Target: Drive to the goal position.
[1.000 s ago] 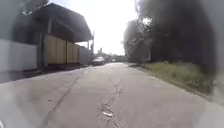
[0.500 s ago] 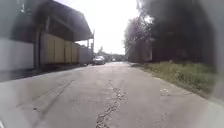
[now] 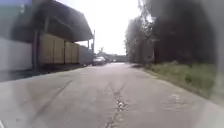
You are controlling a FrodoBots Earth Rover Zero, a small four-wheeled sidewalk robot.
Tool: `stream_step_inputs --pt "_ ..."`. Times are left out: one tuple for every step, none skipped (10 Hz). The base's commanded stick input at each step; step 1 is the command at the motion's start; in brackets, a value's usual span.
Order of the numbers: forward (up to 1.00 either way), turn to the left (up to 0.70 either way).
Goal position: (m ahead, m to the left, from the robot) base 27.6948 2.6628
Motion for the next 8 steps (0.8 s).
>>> stream_step_inputs --pt "0.70 -0.35" --pt "0.70 -0.34" --pt "0.70 -0.27" --pt "0.70 -0.04" --pt "0.70 -0.03" --pt "0.70 -0.03" --pt "0.70 -0.03" --pt "0.70 -0.03"
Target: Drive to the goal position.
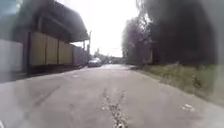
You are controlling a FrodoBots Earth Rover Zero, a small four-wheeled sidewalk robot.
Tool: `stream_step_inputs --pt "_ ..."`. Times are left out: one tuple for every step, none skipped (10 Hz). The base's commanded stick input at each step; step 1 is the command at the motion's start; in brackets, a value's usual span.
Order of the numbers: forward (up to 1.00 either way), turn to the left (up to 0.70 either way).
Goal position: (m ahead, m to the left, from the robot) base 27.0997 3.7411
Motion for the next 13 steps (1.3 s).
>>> stream_step_inputs --pt "0.70 -0.03" --pt "0.70 -0.03" --pt "0.70 -0.03" --pt "0.70 -0.03" --pt "0.70 -0.03" --pt "0.70 -0.03" --pt "0.70 -0.03" --pt "0.70 -0.03" --pt "0.70 -0.03" --pt "0.70 -0.03" --pt "0.70 -0.03" --pt "0.70 -0.03" --pt "0.70 -0.03"
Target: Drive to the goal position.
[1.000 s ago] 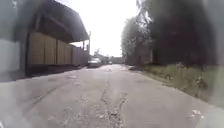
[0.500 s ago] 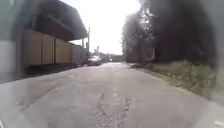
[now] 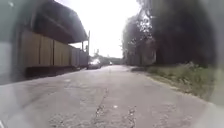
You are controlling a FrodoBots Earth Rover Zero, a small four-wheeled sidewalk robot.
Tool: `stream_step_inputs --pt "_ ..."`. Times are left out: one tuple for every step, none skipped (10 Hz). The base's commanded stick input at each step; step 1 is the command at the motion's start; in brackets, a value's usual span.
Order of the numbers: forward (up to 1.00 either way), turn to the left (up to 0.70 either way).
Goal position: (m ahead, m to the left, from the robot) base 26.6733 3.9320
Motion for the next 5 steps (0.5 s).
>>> stream_step_inputs --pt "0.70 -0.03" --pt "0.70 -0.03" --pt "0.70 -0.03" --pt "0.70 -0.14" --pt "0.70 -0.23"
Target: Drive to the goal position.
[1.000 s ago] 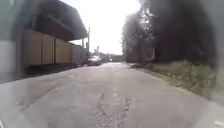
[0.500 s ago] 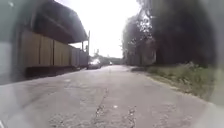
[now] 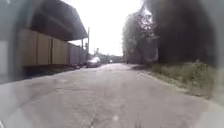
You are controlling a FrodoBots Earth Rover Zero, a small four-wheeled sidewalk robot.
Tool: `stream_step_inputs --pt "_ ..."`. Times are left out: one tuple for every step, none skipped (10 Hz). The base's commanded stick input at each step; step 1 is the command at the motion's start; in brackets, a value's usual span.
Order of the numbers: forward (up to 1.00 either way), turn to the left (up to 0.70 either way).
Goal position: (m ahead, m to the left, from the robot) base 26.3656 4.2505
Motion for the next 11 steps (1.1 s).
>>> stream_step_inputs --pt "0.70 -0.29" --pt "0.70 -0.35" --pt "0.70 -0.25" --pt "0.70 -0.07" --pt "0.70 0.00" --pt "0.70 0.00" --pt "0.70 0.00" --pt "0.70 0.00" --pt "0.70 0.00" --pt "0.70 0.00" --pt "0.70 0.00"
